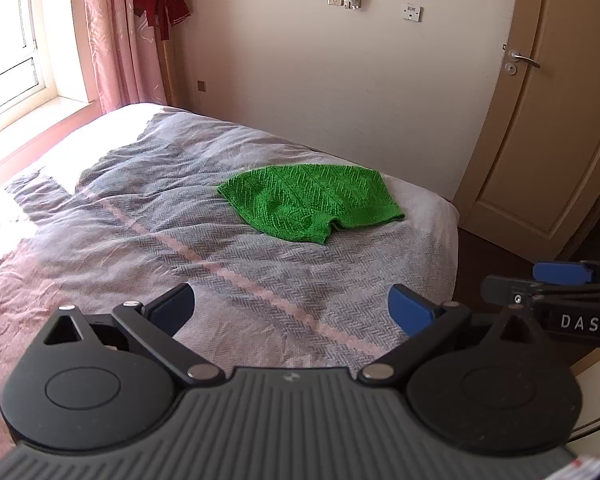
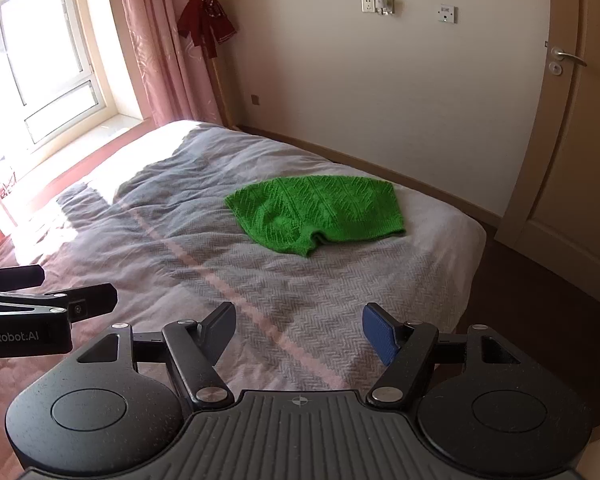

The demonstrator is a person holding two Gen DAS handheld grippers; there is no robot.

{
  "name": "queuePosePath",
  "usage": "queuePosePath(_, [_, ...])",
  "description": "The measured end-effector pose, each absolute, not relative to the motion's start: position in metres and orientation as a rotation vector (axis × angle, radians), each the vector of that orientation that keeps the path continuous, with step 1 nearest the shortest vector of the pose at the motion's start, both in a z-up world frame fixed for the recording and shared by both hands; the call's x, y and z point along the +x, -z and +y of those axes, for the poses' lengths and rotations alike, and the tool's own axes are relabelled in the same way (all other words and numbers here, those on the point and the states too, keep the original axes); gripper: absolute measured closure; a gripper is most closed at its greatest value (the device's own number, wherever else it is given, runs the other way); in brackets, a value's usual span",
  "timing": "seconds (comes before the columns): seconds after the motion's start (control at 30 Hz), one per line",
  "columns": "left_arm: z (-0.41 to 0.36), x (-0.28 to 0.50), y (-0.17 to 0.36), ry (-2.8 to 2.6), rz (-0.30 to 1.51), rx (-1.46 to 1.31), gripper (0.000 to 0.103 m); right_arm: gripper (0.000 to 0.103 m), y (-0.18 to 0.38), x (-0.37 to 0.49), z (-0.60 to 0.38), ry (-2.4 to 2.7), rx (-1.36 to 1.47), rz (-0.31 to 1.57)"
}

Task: Fold clothes
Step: 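Move both grippers toward the crumpled green knitted vest on the bed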

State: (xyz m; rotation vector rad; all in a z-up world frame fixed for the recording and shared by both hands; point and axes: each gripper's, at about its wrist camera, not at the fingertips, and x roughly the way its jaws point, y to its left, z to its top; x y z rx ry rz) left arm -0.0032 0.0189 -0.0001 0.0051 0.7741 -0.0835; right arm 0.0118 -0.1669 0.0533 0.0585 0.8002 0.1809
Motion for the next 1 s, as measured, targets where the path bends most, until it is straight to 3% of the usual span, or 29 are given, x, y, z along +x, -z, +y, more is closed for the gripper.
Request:
queuePosePath(0.63, [0.019, 0.014, 0.011, 0.112, 0.803, 0.018, 0.001, 0.036, -0.042, 0.025, -0.171, -0.162, 0.074, 0.831])
queuePosePath(1.0, [0.015, 0.057, 0.025, 0.037, 0.848, 0.001, 0.001, 0.036, -0.024, 0.086, -0.182, -0.249, 0.045, 0.874])
